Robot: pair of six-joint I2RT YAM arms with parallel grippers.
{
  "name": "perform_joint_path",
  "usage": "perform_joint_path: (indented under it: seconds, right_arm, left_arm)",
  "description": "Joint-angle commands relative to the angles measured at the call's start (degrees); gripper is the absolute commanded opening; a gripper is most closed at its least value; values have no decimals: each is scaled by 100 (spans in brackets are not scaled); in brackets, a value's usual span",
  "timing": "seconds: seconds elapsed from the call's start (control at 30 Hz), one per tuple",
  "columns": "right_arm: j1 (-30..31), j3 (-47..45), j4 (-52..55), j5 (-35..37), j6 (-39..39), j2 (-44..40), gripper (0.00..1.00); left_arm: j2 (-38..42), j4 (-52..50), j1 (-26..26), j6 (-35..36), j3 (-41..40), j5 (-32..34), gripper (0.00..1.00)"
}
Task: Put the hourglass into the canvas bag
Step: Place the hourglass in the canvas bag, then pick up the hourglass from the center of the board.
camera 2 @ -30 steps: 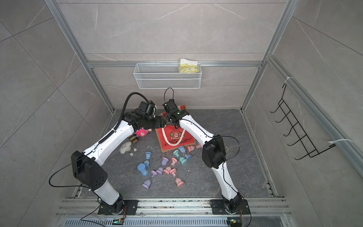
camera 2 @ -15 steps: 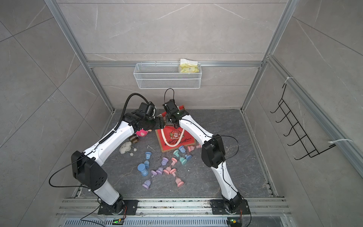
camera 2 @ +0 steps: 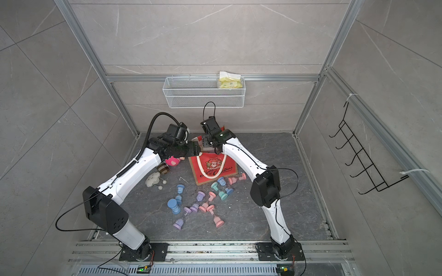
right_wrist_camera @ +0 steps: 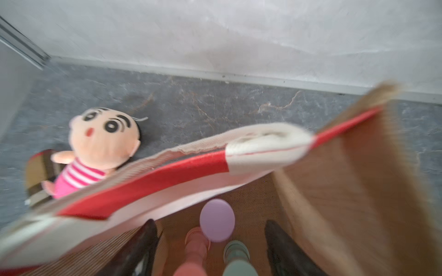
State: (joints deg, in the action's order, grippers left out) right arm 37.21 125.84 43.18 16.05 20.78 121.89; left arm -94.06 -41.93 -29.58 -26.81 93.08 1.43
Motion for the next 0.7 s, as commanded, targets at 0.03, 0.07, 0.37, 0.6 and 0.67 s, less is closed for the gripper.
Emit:
perform_joint_path:
  seconds: [0.03,0.07,0.37,0.6,0.67]
  right_arm:
    - [-60,-363,191,-51,43,-936,77]
    - [-99,-491,204,-126,65,-1099,78]
    - [-167,-1569,1042,-584,502,-2578,82]
    - [-162,-3466,1223,-901,1316,-3985,82]
    - [-108,-3927,1176,-956,1420,-4328,82]
  left_arm:
    - [300,111,-14,16,22,-73,80]
    - [309,123,-21,18,14,-95,80]
    - [614,198,-134,-6,-260,-67,81]
    - [752,189,-208,33,-587,40,81]
    - [808,205,-232,59,-666,30,81]
